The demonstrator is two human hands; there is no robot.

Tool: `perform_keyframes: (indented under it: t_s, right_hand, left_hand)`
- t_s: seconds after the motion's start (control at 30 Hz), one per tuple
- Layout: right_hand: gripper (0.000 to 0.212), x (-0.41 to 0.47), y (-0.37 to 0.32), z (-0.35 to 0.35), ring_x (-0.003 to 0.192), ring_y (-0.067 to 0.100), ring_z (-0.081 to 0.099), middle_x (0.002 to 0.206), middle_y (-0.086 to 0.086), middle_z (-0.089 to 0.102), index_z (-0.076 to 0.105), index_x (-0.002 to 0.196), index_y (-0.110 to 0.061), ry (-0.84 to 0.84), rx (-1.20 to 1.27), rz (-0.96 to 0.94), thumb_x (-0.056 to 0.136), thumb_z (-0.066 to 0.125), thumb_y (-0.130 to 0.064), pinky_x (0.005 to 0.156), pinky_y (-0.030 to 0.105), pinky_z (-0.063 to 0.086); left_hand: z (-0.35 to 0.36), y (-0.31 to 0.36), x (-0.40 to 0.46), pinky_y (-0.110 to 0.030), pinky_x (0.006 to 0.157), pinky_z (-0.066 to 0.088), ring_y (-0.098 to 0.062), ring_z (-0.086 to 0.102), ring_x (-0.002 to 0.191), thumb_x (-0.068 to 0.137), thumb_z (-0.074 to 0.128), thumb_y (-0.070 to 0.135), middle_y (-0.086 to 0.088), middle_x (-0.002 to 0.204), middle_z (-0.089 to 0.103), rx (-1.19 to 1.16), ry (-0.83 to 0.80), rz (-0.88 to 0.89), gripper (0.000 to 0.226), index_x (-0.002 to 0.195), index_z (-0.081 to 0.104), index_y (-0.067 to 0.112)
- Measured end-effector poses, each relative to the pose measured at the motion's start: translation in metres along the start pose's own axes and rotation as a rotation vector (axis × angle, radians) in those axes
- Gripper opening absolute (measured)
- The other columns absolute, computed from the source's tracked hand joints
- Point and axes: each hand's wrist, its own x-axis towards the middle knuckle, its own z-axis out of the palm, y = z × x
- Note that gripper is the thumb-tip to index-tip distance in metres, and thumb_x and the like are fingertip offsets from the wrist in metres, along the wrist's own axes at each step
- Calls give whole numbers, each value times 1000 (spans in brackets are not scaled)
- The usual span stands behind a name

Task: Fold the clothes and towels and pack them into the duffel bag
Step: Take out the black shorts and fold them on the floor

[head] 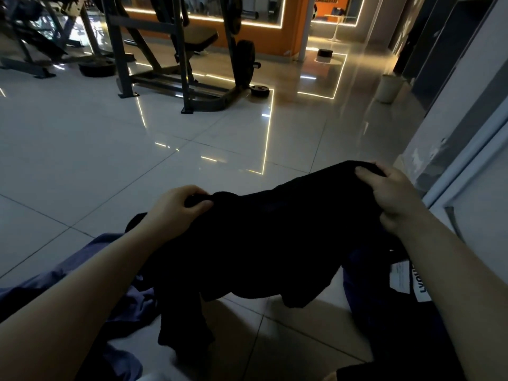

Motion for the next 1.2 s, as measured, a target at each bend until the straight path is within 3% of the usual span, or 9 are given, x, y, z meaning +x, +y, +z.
perform_keyframes:
  t_s: [0.13, 0.3, 0.53, 0.63, 0.77, 0.83, 0.9, 1.0, 1.2]
  right_hand:
    - [7, -14, -20, 9, 65, 14, 65, 73, 3, 67, 65, 81, -12, -24, 140, 20, 87, 66, -12, 61, 23, 56]
    - [8, -26, -35, 12, 63, 13, 67, 67, 1, 68, 66, 77, -11, -44, 171, 9, 85, 68, -13, 61, 23, 57]
    - [14, -24, -23, 13, 80, 25, 63, 80, 5, 64, 64, 80, -13, 10, -260, -123, 90, 65, -23, 72, 38, 50]
    - [7, -22, -21, 8, 80, 16, 58, 83, -3, 58, 58, 88, -22, -30, -496, -203, 92, 62, -26, 69, 29, 43]
    - [35, -20, -13, 10, 70, 4, 57, 82, -6, 56, 53, 118, -31, -418, -638, -142, 87, 68, -31, 65, 16, 43]
    - [26, -17, -4, 19, 65, -7, 55, 75, -16, 57, 62, 114, -29, -504, -668, -189, 89, 67, -27, 62, 9, 40]
    - [10, -12, 3, 28, 65, -7, 56, 70, -18, 61, 70, 99, -24, -494, -611, -208, 91, 64, -22, 64, 12, 40]
    - [11, -7, 8, 41, 70, 0, 59, 72, -14, 65, 70, 82, -23, -487, -450, -174, 90, 65, -16, 68, 16, 44]
    - [13, -5, 1, 56, 64, 9, 58, 74, -1, 61, 65, 75, -16, -256, -316, -172, 87, 65, -12, 59, 18, 47]
  left_hand:
    - [16, -13, 2, -33, 83, 45, -23, 60, 95, 96, 55, 16, -5, 97, 64, -54, -67, -180, 9, 103, 60, 14]
    - [38, 7, 9, -33, 84, 48, -20, 62, 89, 96, 55, 15, -6, 97, 66, -358, -132, -293, 6, 95, 61, 16]
    - [72, 71, 12, -19, 61, 53, -11, 65, 69, 96, 47, 6, -2, 83, 68, -920, -337, -140, 15, 101, 61, 10]
    - [75, 78, 17, -20, 62, 53, -12, 67, 74, 94, 48, 7, -2, 86, 69, -1041, -333, -82, 16, 104, 60, 10]
    - [67, 79, 13, -21, 64, 54, -13, 66, 77, 82, 54, 17, -3, 88, 68, -1042, -342, -20, 26, 106, 60, 8]
    - [63, 76, 11, -22, 66, 54, -15, 65, 79, 81, 55, 17, -4, 89, 68, -1031, -317, -12, 25, 105, 61, 8]
    - [59, 71, 10, -22, 69, 55, -16, 66, 80, 82, 57, 14, -6, 88, 69, -1023, -271, -16, 19, 100, 63, 9]
    - [51, 64, 10, -21, 65, 55, -14, 67, 74, 84, 59, 5, -5, 81, 70, -969, -186, -54, 11, 93, 65, 10]
    - [38, 57, 10, -22, 54, 52, -14, 69, 64, 83, 68, 2, -4, 79, 72, -756, -136, -200, 16, 95, 64, 11]
